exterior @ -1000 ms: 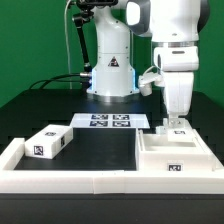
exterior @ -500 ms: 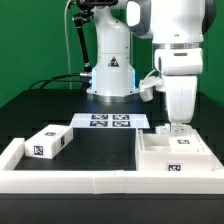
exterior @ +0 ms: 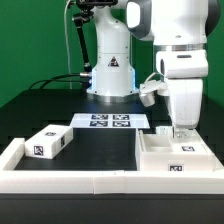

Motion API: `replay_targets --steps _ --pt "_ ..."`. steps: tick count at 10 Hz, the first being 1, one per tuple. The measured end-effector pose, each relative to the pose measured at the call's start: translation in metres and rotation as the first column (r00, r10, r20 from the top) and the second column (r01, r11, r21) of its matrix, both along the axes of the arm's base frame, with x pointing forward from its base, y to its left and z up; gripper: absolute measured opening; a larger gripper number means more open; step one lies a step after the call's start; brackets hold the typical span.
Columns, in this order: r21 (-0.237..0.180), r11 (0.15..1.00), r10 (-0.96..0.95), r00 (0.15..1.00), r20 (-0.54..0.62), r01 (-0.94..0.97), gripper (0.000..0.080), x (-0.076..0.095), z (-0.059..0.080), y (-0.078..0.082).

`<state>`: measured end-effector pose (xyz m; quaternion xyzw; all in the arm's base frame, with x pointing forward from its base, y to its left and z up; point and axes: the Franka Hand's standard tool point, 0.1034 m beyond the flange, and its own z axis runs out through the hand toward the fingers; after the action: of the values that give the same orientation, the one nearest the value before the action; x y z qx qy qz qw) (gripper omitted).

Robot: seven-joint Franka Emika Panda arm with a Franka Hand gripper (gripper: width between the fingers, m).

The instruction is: Assemble cabinet

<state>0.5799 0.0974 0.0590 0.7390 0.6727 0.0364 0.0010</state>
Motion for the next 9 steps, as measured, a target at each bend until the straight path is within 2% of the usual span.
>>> replay_targets --steps 5,6,8,9 --pt "-0.007 1.000 0.016 1.000 -0.015 -0.016 0.0070 0.001 0.000 -0.001" --pt "-0.009 1.000 0.016 1.000 -0.014 -0.016 0.0164 0.000 0.002 -0.002" --pt "-0.018 1.000 0.009 1.000 0.000 -0.009 0.0463 -0.015 0.016 -0.003" --pt "-0.019 1.000 0.009 1.000 0.017 -0.009 0.0463 -0.025 0.023 -0.004"
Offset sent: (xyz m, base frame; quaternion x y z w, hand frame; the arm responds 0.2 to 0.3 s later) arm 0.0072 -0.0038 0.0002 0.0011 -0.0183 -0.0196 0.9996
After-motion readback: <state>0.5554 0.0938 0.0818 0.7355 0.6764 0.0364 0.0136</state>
